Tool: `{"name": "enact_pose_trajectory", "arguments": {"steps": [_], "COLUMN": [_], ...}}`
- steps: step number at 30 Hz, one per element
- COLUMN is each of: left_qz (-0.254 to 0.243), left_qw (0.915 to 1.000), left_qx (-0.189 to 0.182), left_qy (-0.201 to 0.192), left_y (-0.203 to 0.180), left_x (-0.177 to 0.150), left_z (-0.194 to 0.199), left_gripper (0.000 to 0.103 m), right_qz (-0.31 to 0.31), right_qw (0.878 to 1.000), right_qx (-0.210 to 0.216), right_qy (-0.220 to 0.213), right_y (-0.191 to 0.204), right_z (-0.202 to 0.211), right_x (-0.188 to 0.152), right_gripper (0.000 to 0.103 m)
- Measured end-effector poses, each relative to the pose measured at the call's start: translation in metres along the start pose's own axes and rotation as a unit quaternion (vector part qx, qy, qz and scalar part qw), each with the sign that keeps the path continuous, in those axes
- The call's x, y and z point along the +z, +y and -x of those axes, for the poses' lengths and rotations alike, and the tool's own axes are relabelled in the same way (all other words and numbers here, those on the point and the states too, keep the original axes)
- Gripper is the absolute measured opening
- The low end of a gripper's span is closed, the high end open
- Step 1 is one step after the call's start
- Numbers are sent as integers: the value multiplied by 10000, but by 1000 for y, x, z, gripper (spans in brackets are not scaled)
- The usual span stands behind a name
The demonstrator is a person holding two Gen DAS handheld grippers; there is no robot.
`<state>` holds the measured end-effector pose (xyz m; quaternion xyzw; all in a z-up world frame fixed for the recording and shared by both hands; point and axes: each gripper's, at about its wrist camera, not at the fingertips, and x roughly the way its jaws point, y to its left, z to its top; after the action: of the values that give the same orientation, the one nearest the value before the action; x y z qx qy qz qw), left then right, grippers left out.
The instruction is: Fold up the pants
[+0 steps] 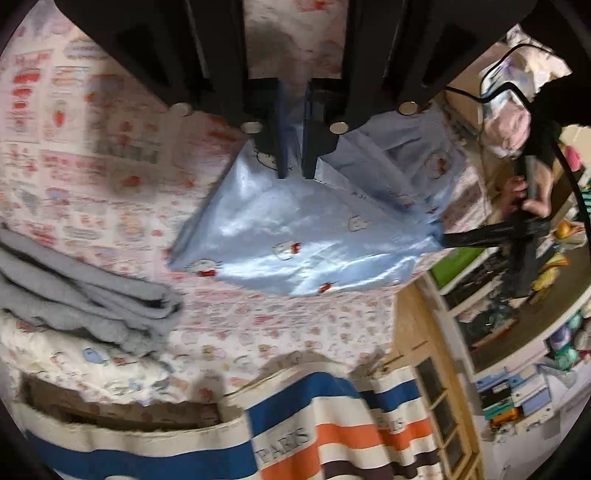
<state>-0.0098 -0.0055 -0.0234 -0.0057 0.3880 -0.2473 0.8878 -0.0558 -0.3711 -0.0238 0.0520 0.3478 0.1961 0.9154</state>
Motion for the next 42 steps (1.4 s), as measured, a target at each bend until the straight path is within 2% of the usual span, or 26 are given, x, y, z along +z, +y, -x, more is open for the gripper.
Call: {"name": "enact_pose_trajectory", "arguments": {"steps": [1,2,3,6,8,10,12,14,16,17,19,20,23,25,27,29,32,34,36,39,41,42], "left_qz": [-7,55,127,382,531,716,903,1062,1055,982,789,724,770,945,1017,959,679,650,683,660,642,655], "left_qw": [10000,9999,9996,9983,9977,9971,9954,9930,9923,9929,9944,9953,9964,9941,9928,9935,9947,9938,9933,9939,9953,9955], "left_qx": [-18,-59,-131,-266,-281,-245,-314,-441,-531,-558,-609,-585,-246,-161,-200,-20,472,747,832,795,577,495], "left_qy": [-59,-144,-221,-337,-298,-111,84,273,383,381,343,272,-237,-516,-593,-609,-608,-510,-414,-392,-448,-471], "left_y": [0,2,6,21,32,43,54,61,57,53,43,39,38,44,49,48,44,47,53,55,54,53], "left_x": [5,11,18,41,55,66,74,78,79,78,78,78,84,91,98,103,106,105,103,95,88,84], "left_z": [1,2,1,-10,-25,-45,-67,-86,-96,-99,-100,-100,-89,-82,-82,-87,-97,-104,-108,-100,-88,-80], "left_gripper": [35,42,46,57,58,58,58,57,56,50,29,5,3,3,3,3,3,4,11,19,27,33], "right_qz": [-123,-224,-356,-725,-881,-1017,-1113,-1149,-963,-880,-617,-520,-323,-206,-103,-74,-24,-63,-126,-132,-250,-366], "right_qw": [9998,9993,9986,9972,9961,9939,9922,9913,9929,9939,9968,9976,9986,9983,9978,9974,9973,9980,9985,9975,9977,9981], "right_qx": [-58,-57,-26,-31,-52,-124,-83,-7,-58,-79,-195,-228,-354,-539,-657,-712,-736,-588,-368,-425,-403,-285], "right_qy": [-168,-301,-403,-196,68,410,548,643,695,655,463,395,216,87,11,-19,64,205,377,557,483,411], "right_y": [-7,-12,-18,-34,-42,-48,-53,-56,-54,-52,-47,-45,-43,-43,-44,-46,-47,-46,-44,-39,-40,-42], "right_z": [3,4,4,-11,-27,-44,-56,-67,-75,-77,-77,-76,-74,-75,-78,-84,-99,-109,-114,-110,-98,-89], "right_x": [5,9,16,33,39,41,38,38,42,43,51,54,72,87,100,111,123,122,115,100,89,84], "right_gripper": [53,59,59,59,59,59,58,40,4,3,3,3,2,2,2,2,2,2,2,4,16,29]}}
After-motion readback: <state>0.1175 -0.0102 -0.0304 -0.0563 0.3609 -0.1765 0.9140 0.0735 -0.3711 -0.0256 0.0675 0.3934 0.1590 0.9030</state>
